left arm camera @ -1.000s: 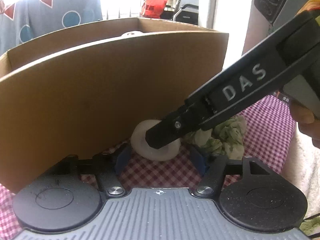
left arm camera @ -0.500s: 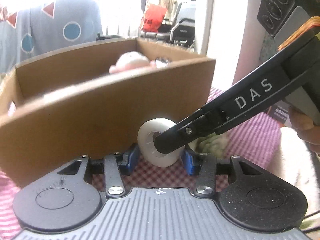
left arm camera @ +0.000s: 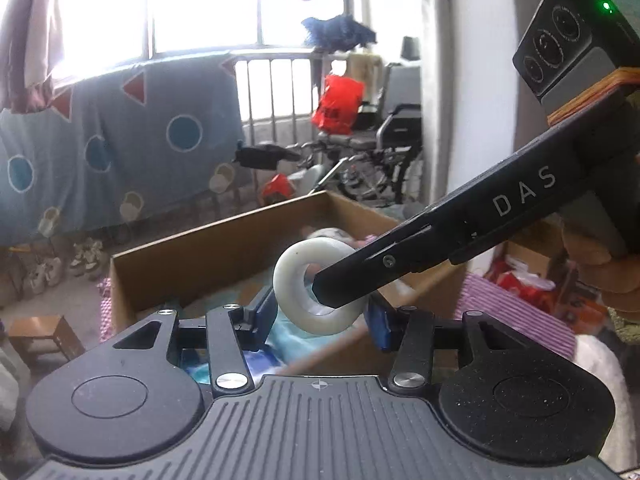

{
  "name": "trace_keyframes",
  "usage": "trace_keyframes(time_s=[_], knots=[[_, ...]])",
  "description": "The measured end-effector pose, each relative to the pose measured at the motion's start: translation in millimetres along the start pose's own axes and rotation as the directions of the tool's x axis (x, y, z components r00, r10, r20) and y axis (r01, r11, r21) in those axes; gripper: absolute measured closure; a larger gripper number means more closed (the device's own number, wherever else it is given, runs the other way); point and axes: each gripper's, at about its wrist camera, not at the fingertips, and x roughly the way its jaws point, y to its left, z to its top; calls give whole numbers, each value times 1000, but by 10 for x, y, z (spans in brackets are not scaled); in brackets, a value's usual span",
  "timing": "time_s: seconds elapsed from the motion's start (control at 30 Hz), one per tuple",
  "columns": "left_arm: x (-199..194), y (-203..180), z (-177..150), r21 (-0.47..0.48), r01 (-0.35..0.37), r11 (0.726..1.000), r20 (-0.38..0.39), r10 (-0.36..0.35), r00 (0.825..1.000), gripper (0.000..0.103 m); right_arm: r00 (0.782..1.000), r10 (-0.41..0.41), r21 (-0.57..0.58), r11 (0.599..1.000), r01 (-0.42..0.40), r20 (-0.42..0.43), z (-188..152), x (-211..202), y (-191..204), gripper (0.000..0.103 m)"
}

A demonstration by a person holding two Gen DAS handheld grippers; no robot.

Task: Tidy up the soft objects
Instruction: 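Carry the tape roll into the box and release it onto the blue pack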

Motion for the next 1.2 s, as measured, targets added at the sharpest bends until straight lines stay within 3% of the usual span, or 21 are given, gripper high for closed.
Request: trace_keyframes(time_s=[0.2,0.37,0.43,0.53,0.7,0.77,0.87,0.9,0.97,1.0,1.03,1.1,1.2], knots=[[524,344,7,-53,-31,998,-138,23,990,55,989,62,133,990,-44,-134,353,646,-517,89],[707,547,-95,-47,-89,995,-249,74,966,52,952,189,322,941,-105,-241,389,1297,-928,89],[705,641,-132,-70,-92,993,-278,69,958,43,934,233,381,917,-118,-270,349,1509,-1047,89],[683,745,-189,-89,-106,990,-304,74,950,37,902,291,472,874,-115,-318,233,1806,-1209,89],[637,787,-195,-114,-97,989,-307,58,950,27,856,255,522,853,21,-450,71,2102,-1396,86],[594,799,-188,-135,-90,987,-287,48,957,23,850,260,536,844,30,-458,48,2115,-1428,86],[520,812,-175,-160,-100,982,-241,60,969,17,858,223,510,859,53,-464,65,2079,-1388,82],[463,808,-168,-170,-110,979,-219,72,973,13,862,209,498,866,57,-462,78,2047,-1362,75],[374,816,-159,-193,-114,975,-183,78,980,11,873,183,470,881,58,-452,105,1945,-1281,55],[330,823,-155,-205,-111,973,-168,76,983,10,882,164,450,891,60,-442,129,1909,-1246,39],[291,837,-151,-216,-106,971,-155,73,985,9,892,136,417,907,63,-431,136,1856,-1174,33],[196,825,-147,-236,-97,967,-131,67,989,9,910,83,358,931,74,-405,158,1724,-1062,33],[103,797,-134,-254,-92,963,-107,67,992,9,932,79,362,930,58,-353,165,1470,-998,33]])
